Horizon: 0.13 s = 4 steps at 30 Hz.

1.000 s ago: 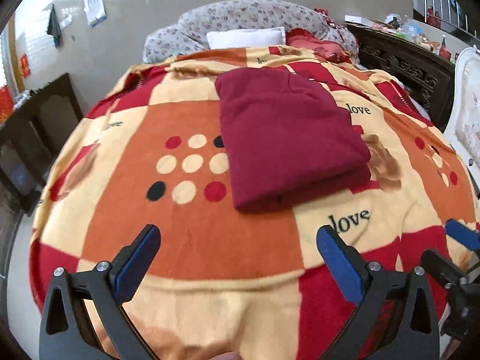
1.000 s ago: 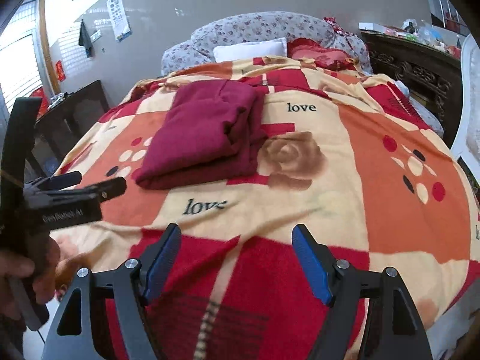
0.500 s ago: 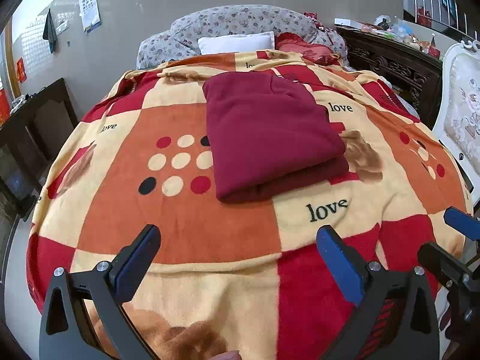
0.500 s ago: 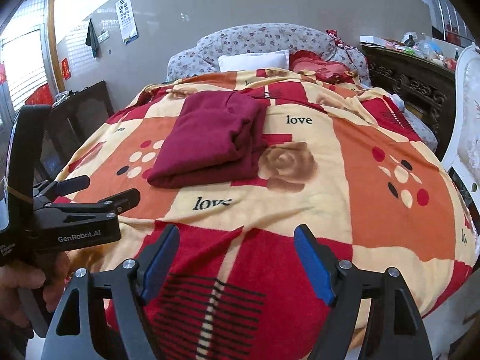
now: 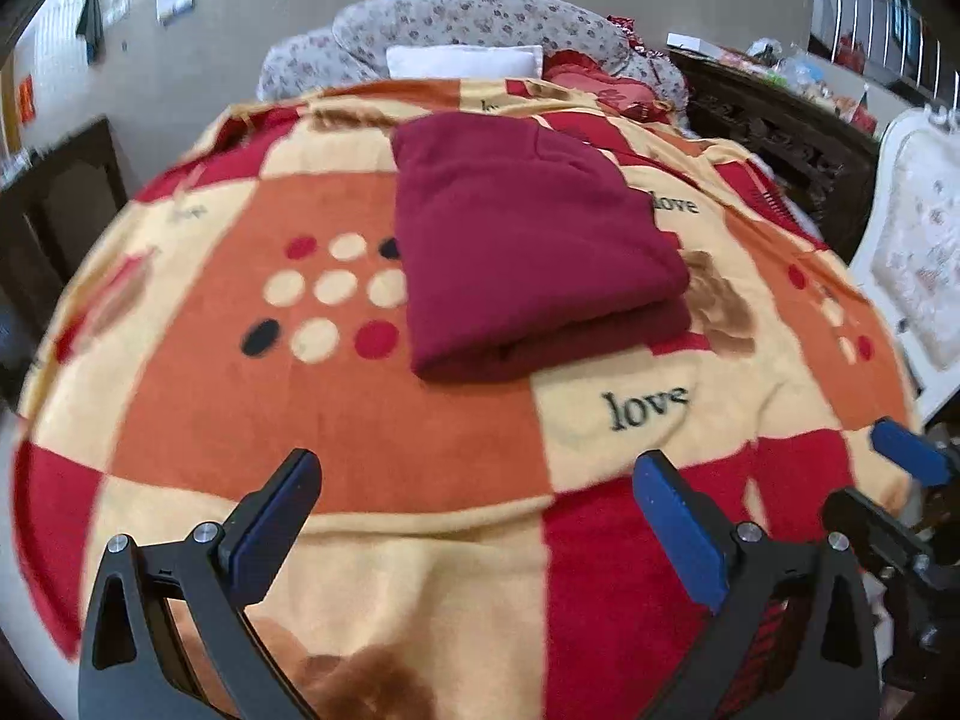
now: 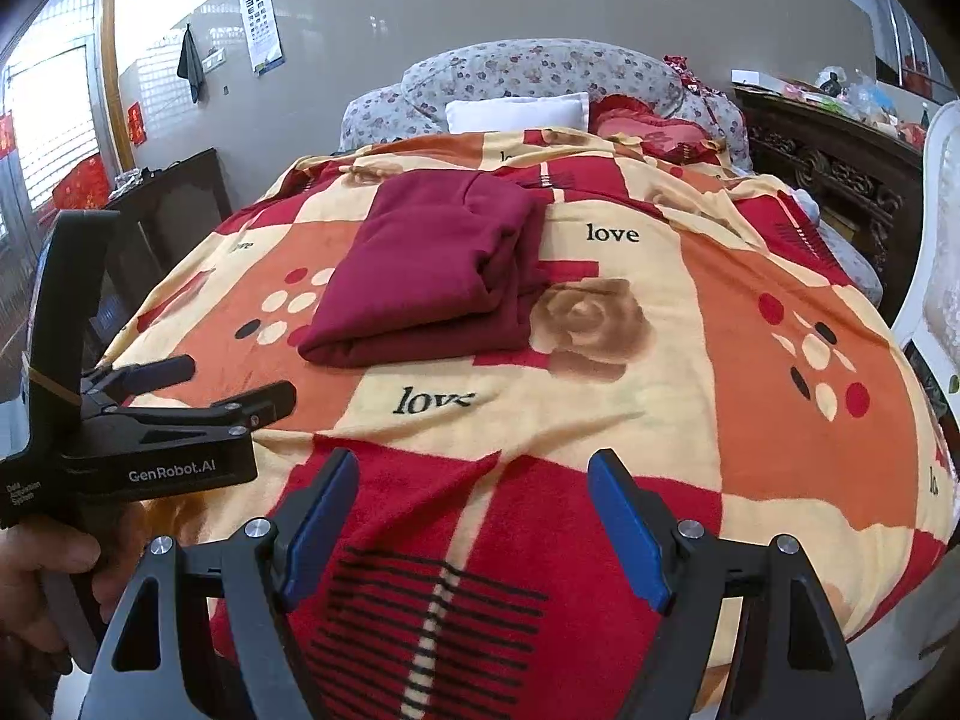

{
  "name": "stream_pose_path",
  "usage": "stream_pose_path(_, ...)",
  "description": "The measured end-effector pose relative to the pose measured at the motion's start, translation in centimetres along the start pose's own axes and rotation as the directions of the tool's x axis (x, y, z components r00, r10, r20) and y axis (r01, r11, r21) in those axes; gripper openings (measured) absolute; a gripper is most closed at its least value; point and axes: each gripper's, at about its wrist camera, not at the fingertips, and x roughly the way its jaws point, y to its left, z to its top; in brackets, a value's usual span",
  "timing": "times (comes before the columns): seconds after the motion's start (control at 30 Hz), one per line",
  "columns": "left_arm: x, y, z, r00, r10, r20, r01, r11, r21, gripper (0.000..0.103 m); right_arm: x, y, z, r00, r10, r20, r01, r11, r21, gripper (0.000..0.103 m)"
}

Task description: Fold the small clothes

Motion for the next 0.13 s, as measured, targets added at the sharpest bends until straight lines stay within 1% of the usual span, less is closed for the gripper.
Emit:
stream_pose_path(0.07, 0.23, 0.41, -0.13, 1.0, 0.004, -0.006, -0.004, 1.0, -0.03, 0.103, 0.17, 0.19, 0.02, 1.0, -0.003, -0.003, 0.003, 1.0, -0.003, 0.083)
stream_pose_path(0.13, 0.31, 0.3, -0.24, 1.0, 0.026, 0.003, -0.026, 1.0, -0.015, 0.103, 0.35, 0.27, 0.02, 1.0, -0.006, -0.005, 0.006, 1.0, -0.001, 0.083)
